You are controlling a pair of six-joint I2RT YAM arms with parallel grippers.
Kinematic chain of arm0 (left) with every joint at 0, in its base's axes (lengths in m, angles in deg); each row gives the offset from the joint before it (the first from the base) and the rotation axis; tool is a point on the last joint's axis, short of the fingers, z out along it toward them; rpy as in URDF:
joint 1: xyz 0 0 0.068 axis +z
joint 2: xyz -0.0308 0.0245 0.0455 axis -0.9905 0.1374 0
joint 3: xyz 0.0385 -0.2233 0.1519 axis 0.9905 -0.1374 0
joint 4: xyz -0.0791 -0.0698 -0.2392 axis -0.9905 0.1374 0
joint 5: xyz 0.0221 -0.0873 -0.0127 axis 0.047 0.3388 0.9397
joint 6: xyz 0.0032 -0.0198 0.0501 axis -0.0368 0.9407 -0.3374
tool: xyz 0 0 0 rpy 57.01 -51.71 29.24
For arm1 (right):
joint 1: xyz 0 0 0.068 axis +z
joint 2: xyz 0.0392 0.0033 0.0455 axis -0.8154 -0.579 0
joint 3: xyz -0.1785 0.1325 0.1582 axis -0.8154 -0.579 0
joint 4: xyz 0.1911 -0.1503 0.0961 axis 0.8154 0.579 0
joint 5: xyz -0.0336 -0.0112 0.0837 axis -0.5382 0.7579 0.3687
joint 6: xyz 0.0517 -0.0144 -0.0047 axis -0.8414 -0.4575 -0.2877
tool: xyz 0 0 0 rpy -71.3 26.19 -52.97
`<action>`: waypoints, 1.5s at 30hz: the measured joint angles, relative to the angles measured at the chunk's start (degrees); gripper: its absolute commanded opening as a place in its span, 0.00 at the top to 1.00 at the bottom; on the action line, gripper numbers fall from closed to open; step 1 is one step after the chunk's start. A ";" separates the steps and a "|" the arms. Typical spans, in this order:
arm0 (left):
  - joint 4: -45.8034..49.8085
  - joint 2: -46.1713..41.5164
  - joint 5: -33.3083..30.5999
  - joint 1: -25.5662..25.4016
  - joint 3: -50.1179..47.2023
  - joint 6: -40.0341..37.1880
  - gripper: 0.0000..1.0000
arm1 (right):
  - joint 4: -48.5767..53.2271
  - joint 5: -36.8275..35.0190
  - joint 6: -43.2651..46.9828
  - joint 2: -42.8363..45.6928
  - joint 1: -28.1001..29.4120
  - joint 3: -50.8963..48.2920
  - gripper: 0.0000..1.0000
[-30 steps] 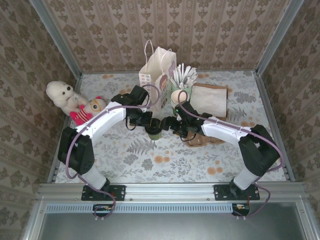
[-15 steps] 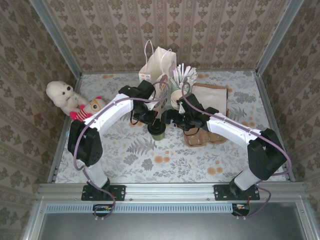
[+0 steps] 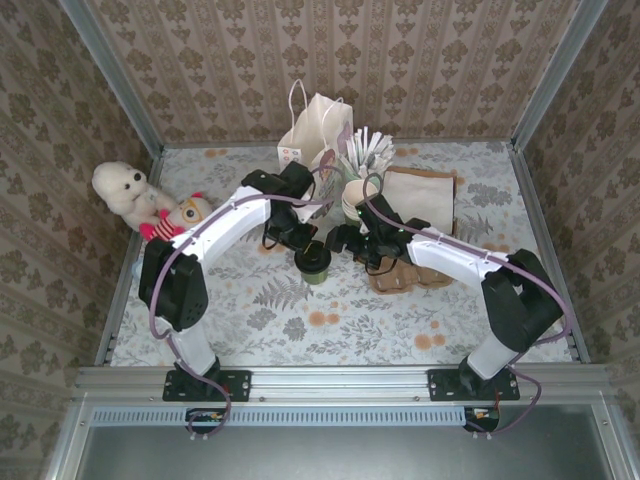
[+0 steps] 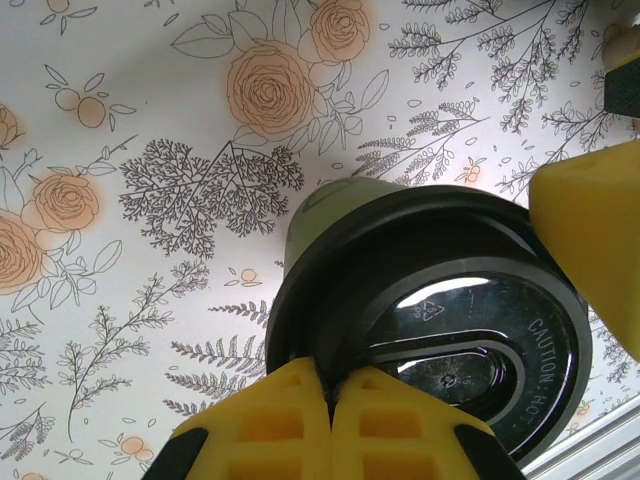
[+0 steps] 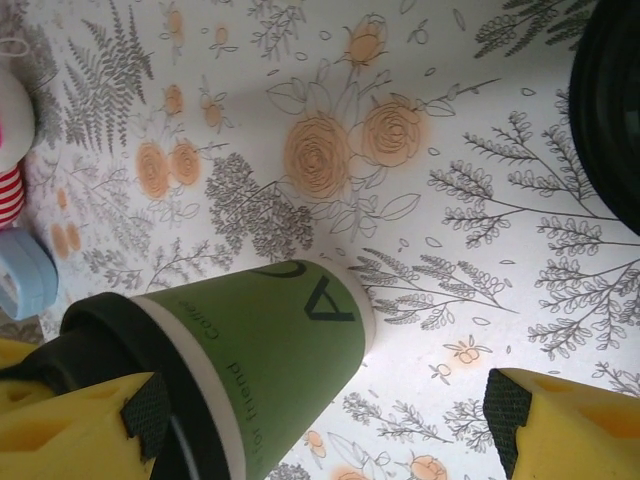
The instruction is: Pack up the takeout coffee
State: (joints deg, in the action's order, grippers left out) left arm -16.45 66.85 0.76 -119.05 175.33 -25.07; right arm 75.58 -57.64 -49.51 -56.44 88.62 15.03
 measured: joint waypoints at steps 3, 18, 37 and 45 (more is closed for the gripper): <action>-0.39 -0.24 -0.02 -0.11 -0.39 -0.11 1.00 | -0.68 -0.17 -0.02 -0.28 0.00 -0.13 0.14; -4.31 -3.48 0.17 -0.11 -4.85 2.29 1.00 | -5.44 1.60 -0.09 -2.05 -0.48 -1.68 0.12; -4.55 -3.48 0.39 -0.22 -4.87 3.37 1.00 | -12.24 5.18 -4.02 1.05 -0.44 -6.08 0.12; -5.05 -3.48 0.39 -0.48 -4.94 4.28 1.00 | -14.36 6.82 -4.26 1.81 0.00 -7.52 0.12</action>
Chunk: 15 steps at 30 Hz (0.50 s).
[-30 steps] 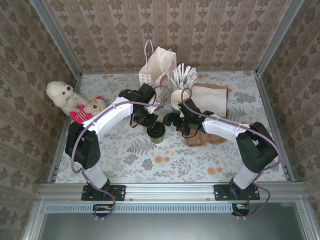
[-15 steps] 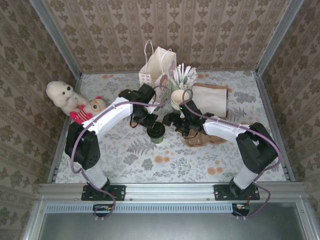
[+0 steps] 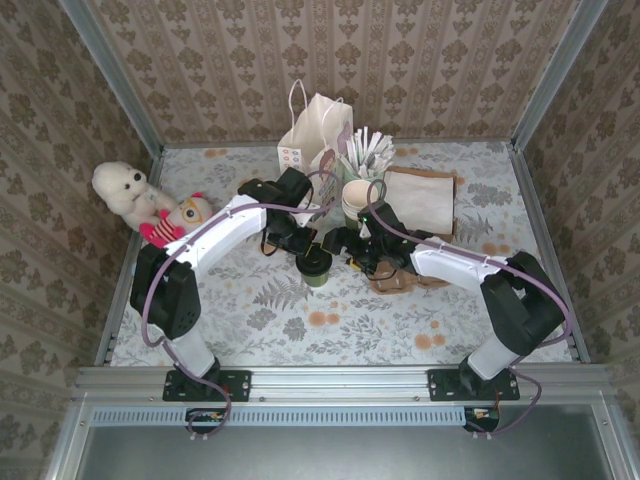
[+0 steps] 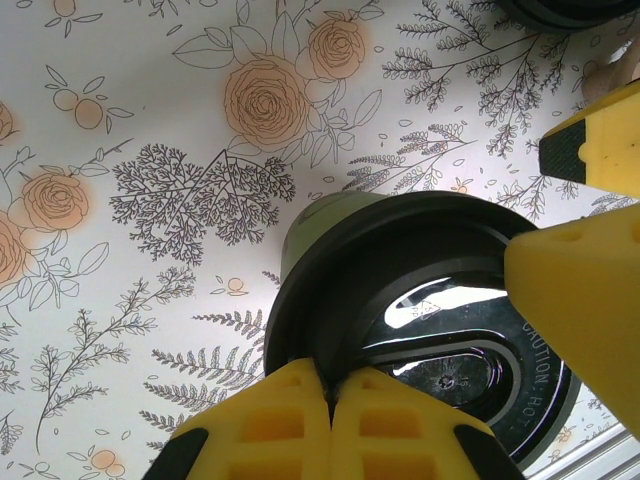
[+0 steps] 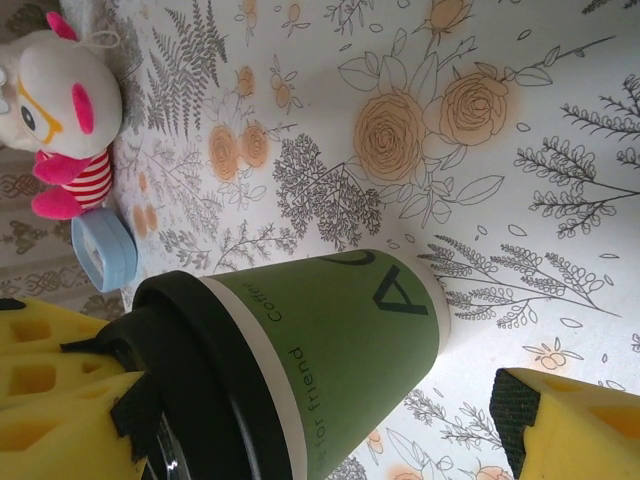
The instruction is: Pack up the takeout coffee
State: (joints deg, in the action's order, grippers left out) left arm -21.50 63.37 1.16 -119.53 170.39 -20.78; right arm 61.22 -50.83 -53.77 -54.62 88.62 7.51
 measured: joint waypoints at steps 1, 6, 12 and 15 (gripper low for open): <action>0.00 0.00 0.00 0.00 0.00 0.07 1.00 | -0.31 0.09 -0.07 0.00 0.00 -0.20 0.12; -0.04 0.00 0.00 0.00 0.00 0.15 1.00 | -1.73 0.07 -0.28 0.00 0.00 -0.96 0.12; -0.20 0.00 0.04 -0.09 0.00 0.15 1.00 | -0.74 -1.14 -0.02 1.53 -0.22 -1.29 0.12; -0.20 0.00 0.02 -0.09 0.00 0.15 1.00 | 0.70 -1.18 1.01 2.73 -0.85 -1.22 0.14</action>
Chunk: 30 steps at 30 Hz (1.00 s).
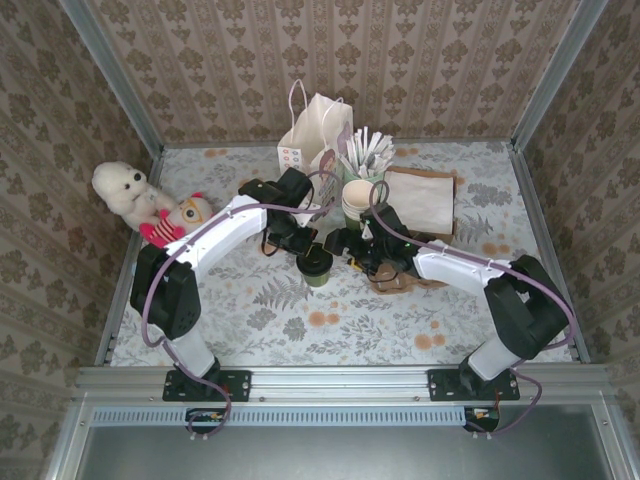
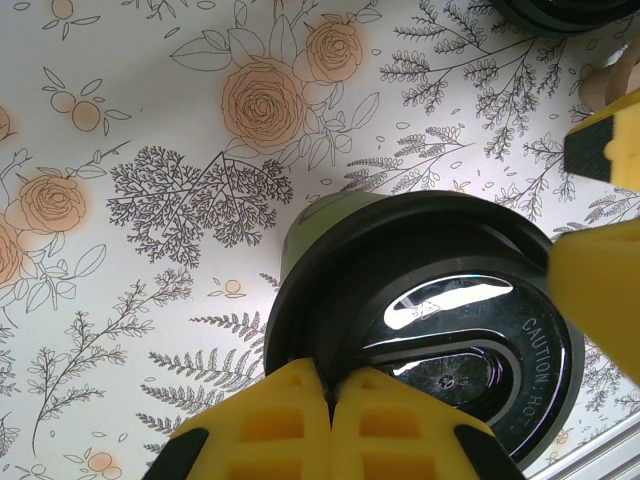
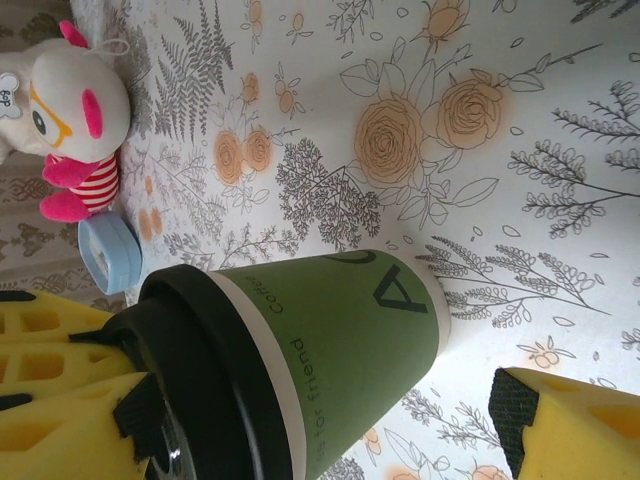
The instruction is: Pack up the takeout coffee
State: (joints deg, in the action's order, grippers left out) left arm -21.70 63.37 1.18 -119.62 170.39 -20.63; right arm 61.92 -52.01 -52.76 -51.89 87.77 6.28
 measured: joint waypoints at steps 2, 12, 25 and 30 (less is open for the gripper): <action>0.00 0.00 0.00 0.00 0.00 0.00 1.00 | 0.85 0.35 0.83 -0.04 -0.15 0.52 0.15; -0.07 0.00 0.00 -0.02 0.00 0.11 1.00 | -0.15 -1.31 -2.19 -0.35 0.26 -1.64 0.20; -3.08 -2.25 -0.44 0.37 -3.43 3.26 1.00 | -2.40 -0.39 -2.91 -3.61 0.15 0.09 0.19; -3.61 -3.58 -1.55 0.42 -4.68 6.64 1.00 | -3.26 -0.46 -2.05 -3.26 0.44 -0.37 0.14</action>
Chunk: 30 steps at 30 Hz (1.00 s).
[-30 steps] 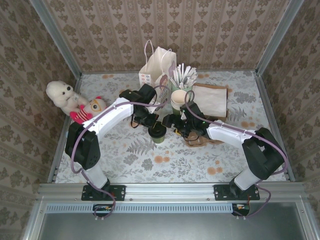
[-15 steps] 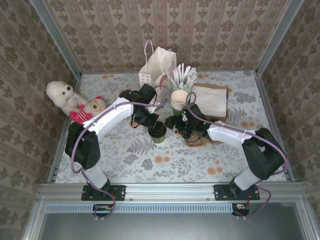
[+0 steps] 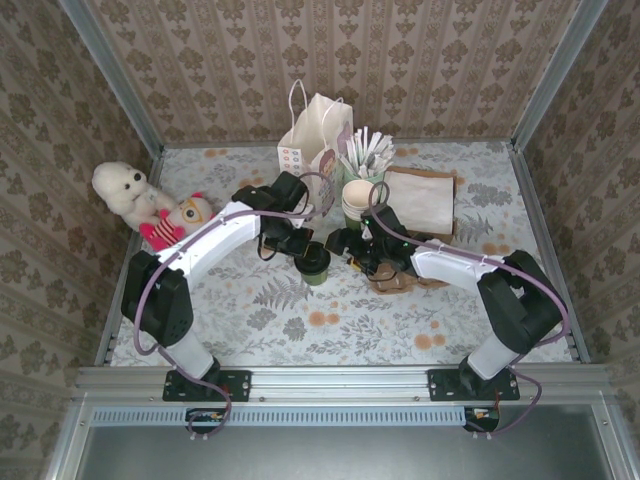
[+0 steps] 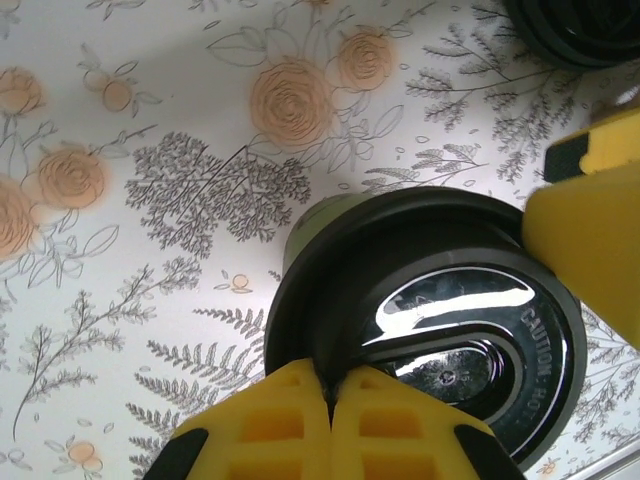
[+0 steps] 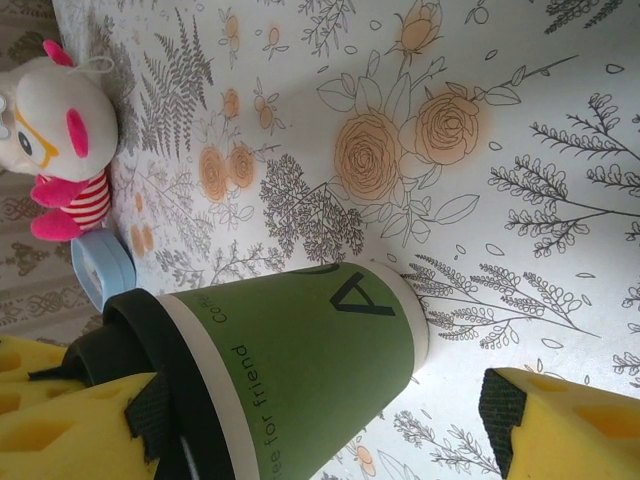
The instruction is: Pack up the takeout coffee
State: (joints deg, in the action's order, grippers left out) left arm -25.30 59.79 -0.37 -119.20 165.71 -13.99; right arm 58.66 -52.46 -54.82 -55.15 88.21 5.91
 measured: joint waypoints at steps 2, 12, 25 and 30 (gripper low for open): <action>1.20 0.00 -1.22 -0.17 0.55 2.51 1.00 | 0.00 -0.90 1.92 0.81 0.44 -0.24 0.12; 1.99 -0.07 -6.99 -0.85 1.07 13.94 1.00 | -8.46 -2.75 15.06 7.28 1.68 -6.23 0.00; 2.38 -0.07 -9.03 -0.85 1.49 15.91 1.00 | -13.16 -1.97 26.67 0.96 7.17 -6.29 0.00; 2.36 -0.04 -9.01 -0.85 1.46 15.91 1.00 | -16.48 -4.85 26.71 0.59 7.63 -6.34 0.00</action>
State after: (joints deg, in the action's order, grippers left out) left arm -22.94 59.74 -9.38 -120.06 167.18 1.93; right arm 42.18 -57.32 -28.11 -54.56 95.83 -0.43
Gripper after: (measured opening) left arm 0.044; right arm 0.999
